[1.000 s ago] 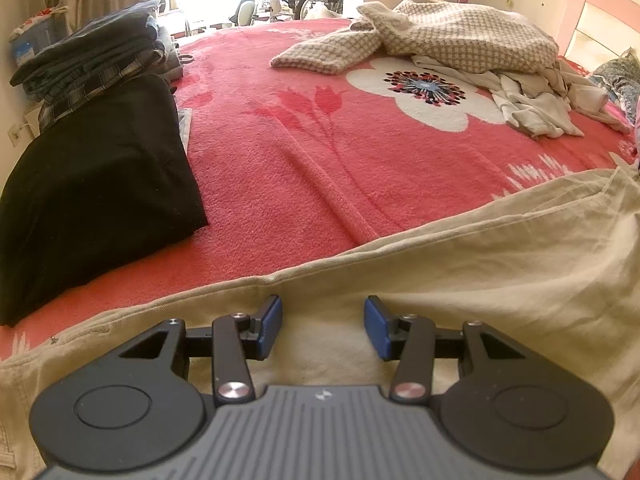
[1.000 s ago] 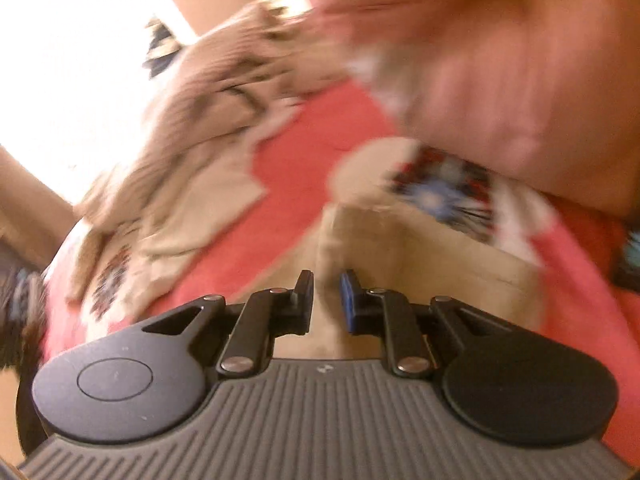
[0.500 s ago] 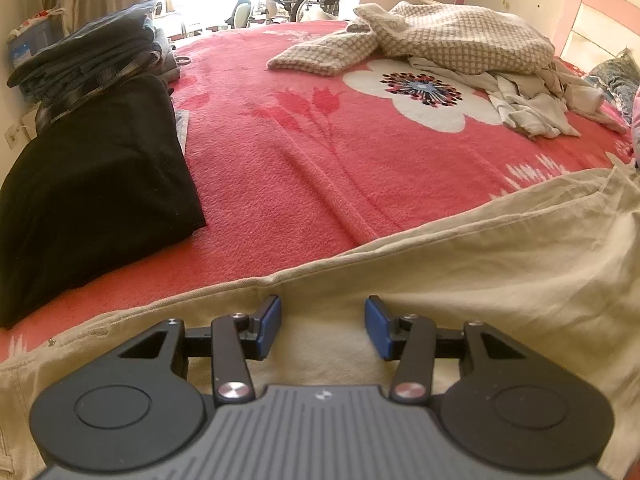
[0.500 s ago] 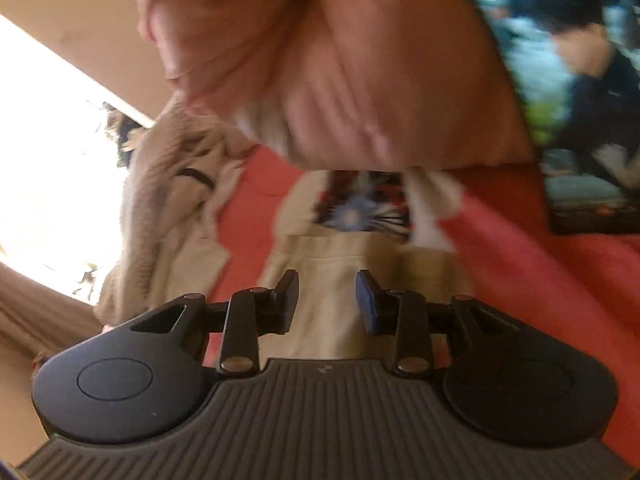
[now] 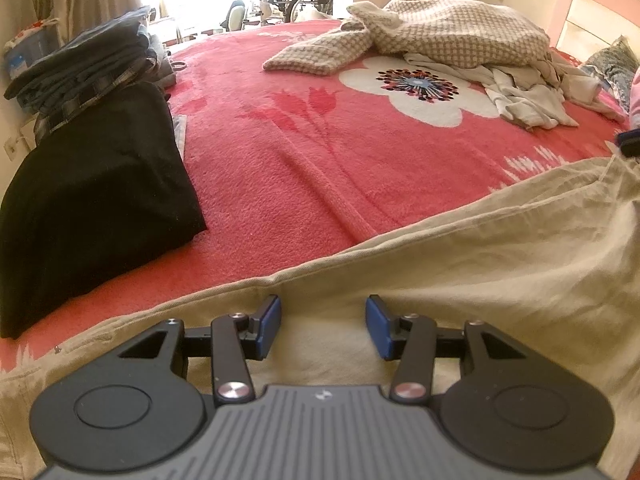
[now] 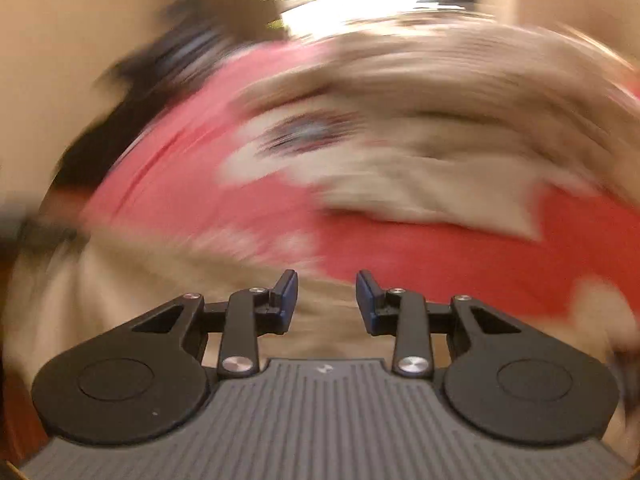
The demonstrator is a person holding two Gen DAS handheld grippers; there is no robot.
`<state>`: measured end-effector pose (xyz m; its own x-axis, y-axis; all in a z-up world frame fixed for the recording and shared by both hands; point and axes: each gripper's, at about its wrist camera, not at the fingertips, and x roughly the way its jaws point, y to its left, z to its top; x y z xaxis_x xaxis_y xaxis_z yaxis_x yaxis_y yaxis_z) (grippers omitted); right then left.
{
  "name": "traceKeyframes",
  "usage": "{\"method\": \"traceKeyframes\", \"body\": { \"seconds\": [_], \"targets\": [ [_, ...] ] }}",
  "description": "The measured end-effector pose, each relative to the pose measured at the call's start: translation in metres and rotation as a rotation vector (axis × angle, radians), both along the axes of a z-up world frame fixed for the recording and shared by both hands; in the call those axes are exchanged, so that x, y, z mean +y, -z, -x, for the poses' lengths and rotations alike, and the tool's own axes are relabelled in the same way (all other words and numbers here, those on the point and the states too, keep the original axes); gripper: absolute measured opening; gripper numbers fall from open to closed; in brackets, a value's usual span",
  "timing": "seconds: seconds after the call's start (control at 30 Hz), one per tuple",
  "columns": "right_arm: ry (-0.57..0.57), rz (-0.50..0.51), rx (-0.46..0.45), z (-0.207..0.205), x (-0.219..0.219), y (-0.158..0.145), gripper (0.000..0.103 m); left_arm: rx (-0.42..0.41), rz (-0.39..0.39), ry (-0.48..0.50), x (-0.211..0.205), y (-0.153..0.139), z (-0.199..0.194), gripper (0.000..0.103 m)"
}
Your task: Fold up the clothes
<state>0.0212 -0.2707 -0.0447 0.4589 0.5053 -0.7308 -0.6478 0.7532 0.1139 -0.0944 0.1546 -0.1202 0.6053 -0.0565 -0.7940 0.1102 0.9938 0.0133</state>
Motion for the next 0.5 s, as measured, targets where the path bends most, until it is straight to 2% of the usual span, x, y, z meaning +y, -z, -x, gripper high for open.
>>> {"method": "traceKeyframes", "body": {
  "seconds": [0.07,0.17,0.33,0.43,0.5],
  "targets": [
    [-0.207,0.092,-0.005,-0.003,0.038,0.007,0.031,-0.004,-0.004,0.005,0.001,0.0,0.001,0.049],
    [-0.384,0.211,0.012,-0.009,0.077,0.022,0.03,-0.007,-0.008,0.012,0.001,0.0,0.002,0.049],
    [-0.547,0.326,0.037,-0.009,0.106,0.041,0.03,-0.016,-0.014,0.036,0.002,0.001,0.003,0.049],
    [-0.586,0.367,0.034,-0.007,0.113,0.042,0.03,-0.024,-0.026,0.049,0.001,0.002,0.004,0.049],
    [-0.603,0.399,0.026,-0.001,0.114,0.042,0.027,-0.03,-0.034,0.052,0.0,0.003,0.005,0.049]
  ]
}}
